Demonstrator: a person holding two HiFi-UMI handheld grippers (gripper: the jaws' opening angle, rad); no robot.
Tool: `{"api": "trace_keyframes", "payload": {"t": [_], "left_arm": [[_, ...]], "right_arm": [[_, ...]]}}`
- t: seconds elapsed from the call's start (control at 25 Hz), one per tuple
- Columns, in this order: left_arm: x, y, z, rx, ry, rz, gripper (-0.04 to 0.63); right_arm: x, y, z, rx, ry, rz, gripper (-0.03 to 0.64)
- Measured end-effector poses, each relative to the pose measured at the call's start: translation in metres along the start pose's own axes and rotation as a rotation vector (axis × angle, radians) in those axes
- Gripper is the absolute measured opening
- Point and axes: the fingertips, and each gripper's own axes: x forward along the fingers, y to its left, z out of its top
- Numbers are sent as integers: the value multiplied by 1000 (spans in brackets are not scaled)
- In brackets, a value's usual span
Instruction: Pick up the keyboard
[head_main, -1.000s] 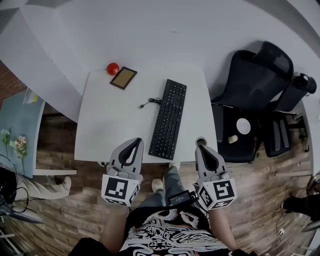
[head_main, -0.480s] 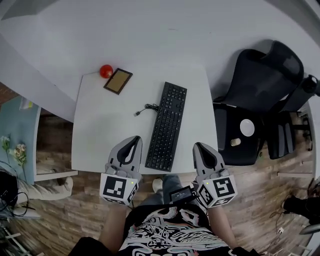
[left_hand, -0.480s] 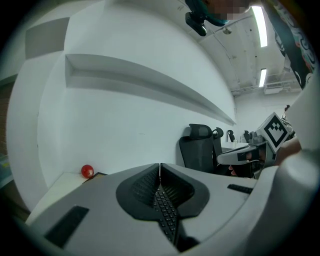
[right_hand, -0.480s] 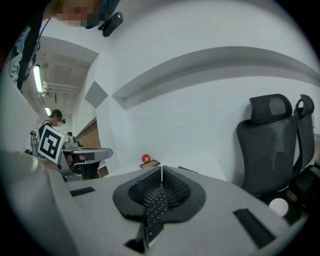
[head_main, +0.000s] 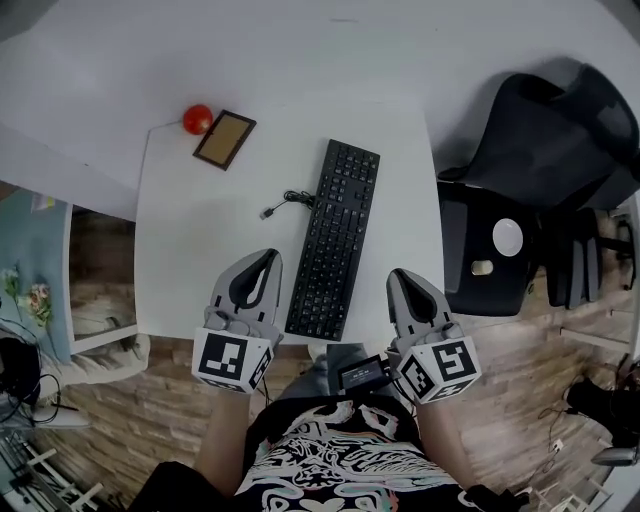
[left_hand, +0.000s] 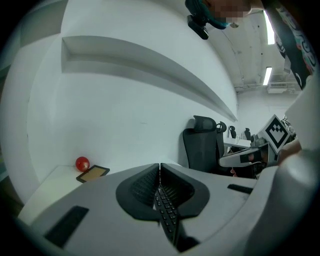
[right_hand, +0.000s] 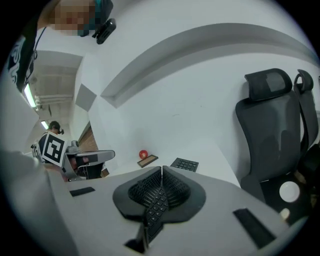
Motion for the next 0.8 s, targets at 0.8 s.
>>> {"api": "trace_keyframes", "payload": {"t": [0.8], "left_arm": [[67, 9, -94, -190, 253, -66, 23]], "right_arm": [[42, -42, -64, 121, 192, 38, 32]]}}
